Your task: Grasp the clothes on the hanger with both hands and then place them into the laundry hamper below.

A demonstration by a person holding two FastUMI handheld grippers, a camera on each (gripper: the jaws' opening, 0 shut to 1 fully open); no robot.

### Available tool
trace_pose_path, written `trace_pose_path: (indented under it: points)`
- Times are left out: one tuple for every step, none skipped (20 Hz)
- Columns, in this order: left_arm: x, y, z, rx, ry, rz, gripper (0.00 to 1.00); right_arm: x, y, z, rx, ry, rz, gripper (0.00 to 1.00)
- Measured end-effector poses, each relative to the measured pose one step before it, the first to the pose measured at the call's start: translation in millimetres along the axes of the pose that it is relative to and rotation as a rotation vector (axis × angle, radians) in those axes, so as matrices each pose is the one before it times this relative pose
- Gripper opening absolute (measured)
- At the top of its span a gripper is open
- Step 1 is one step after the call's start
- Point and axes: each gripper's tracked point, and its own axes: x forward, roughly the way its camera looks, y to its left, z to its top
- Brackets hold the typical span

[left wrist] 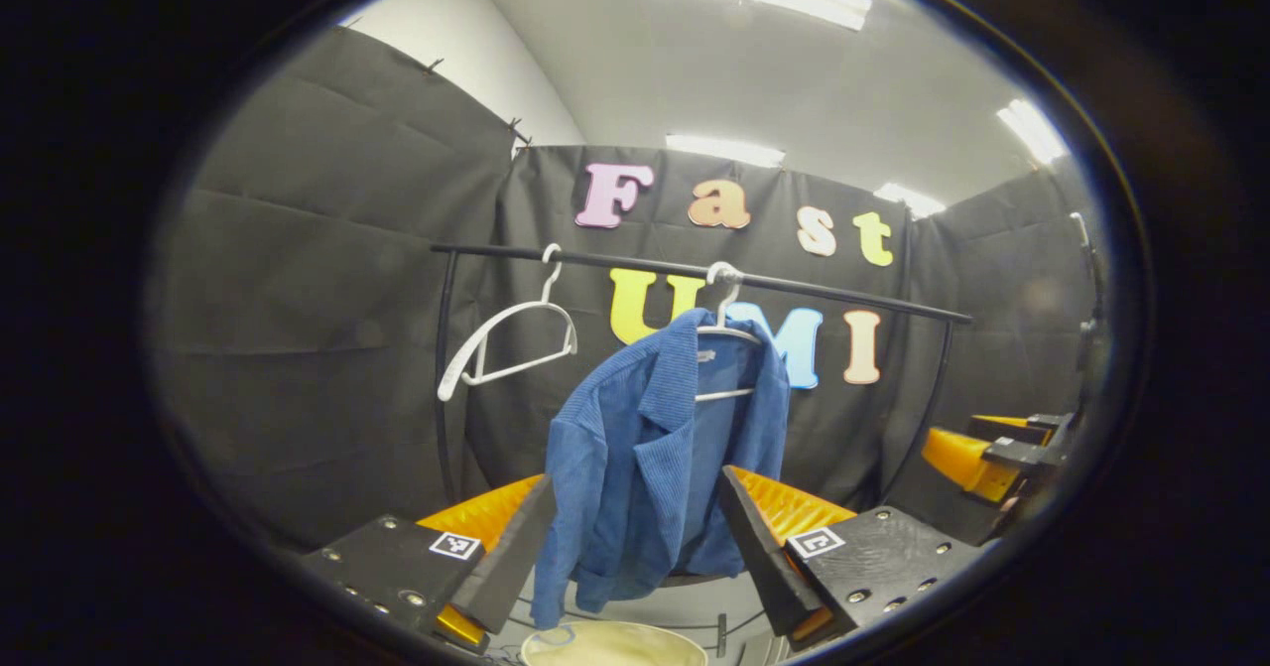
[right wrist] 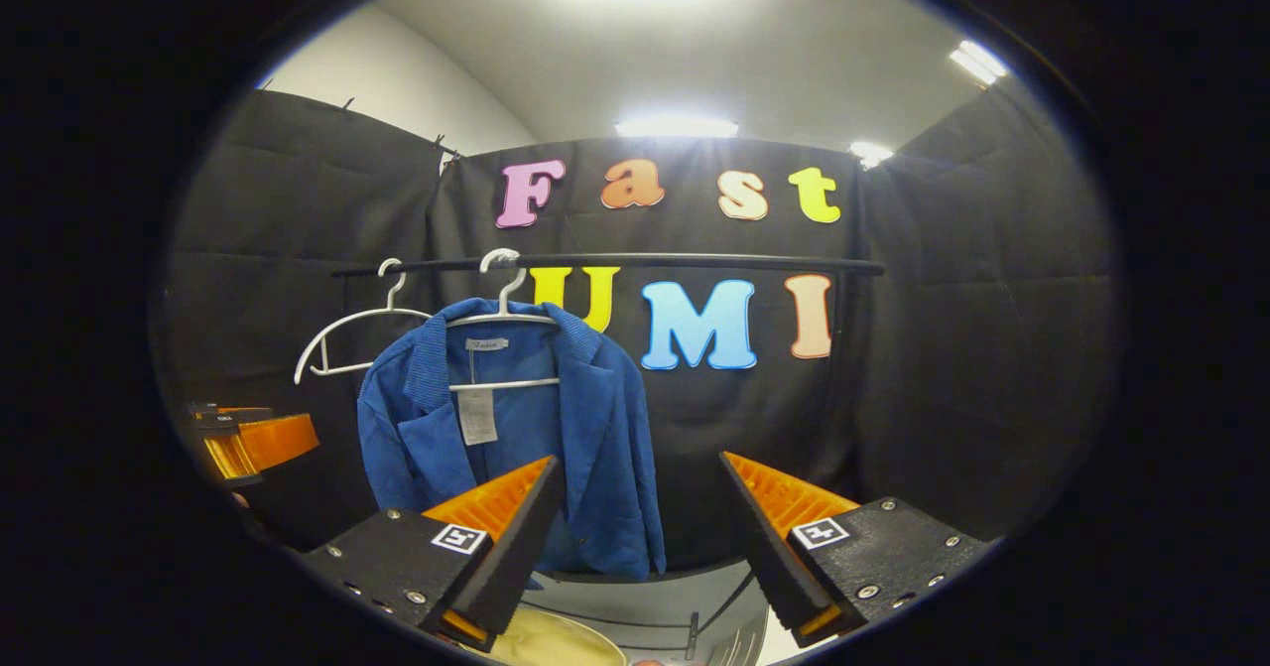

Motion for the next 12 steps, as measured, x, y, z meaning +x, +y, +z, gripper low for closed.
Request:
trace_pose_path:
  points:
    - [-1.30,-0.43,6.77,-0.00932,-0.01392,-0.00845,0.96,5.50,7.00,0.73,0.00552,0.00167,0.00766,0.95]
    - [1.87,0.72,6.01,-0.00758,-0.00811,-0.00291,0.95,6.54,4.80,1.42,0.00409,0.00229,0.00881,0.95]
    - [2.54,-0.06,1.22,-0.00719,-0.00374,-0.00136,0.95,7.04,3.87,0.29,0.00071,0.00704,0.00873,0.95]
    - [3.52,-0.59,1.20,-0.00509,0.00211,0.00321,0.95,7.80,2.94,3.04,-0.00191,-0.00044,0.00921,0.95]
    - [4.62,-0.17,0.89,-0.00427,0.00025,0.00383,0.95,9.20,2.17,3.66,-0.00247,-0.00398,0.00621,0.95]
    - [6.16,-0.51,0.83,-0.00359,-0.00015,0.00555,0.95,8.54,0.51,3.57,-0.00139,-0.00681,0.00503,0.95]
    - [9.93,-2.69,-1.52,-0.00224,0.00674,0.00545,0.95,9.78,0.46,2.26,0.00131,-0.00529,0.00531,0.95]
    - [9.38,-3.39,-2.78,-0.00156,0.01140,0.00503,0.95,10.09,-0.02,1.14,0.00416,-0.00222,0.00636,0.95]
    - [13.42,-3.67,-2.75,-0.00364,0.00884,0.00683,0.95,11.21,-0.04,-0.48,0.00775,-0.00121,0.00817,0.95]
    - [11.56,-4.42,-1.81,-0.00497,0.00580,0.00592,0.95,10.48,-0.19,-0.52,0.01194,0.00049,0.01199,0.95]
    - [12.38,-5.48,-4.40,-0.00401,0.00562,0.00645,0.95,11.80,0.60,-2.05,0.01630,0.00147,0.01320,0.95]
    - [12.39,-4.50,-2.81,-0.00272,0.00735,0.00799,0.95,11.86,-0.91,-2.37,0.01798,0.00408,0.01497,0.95]
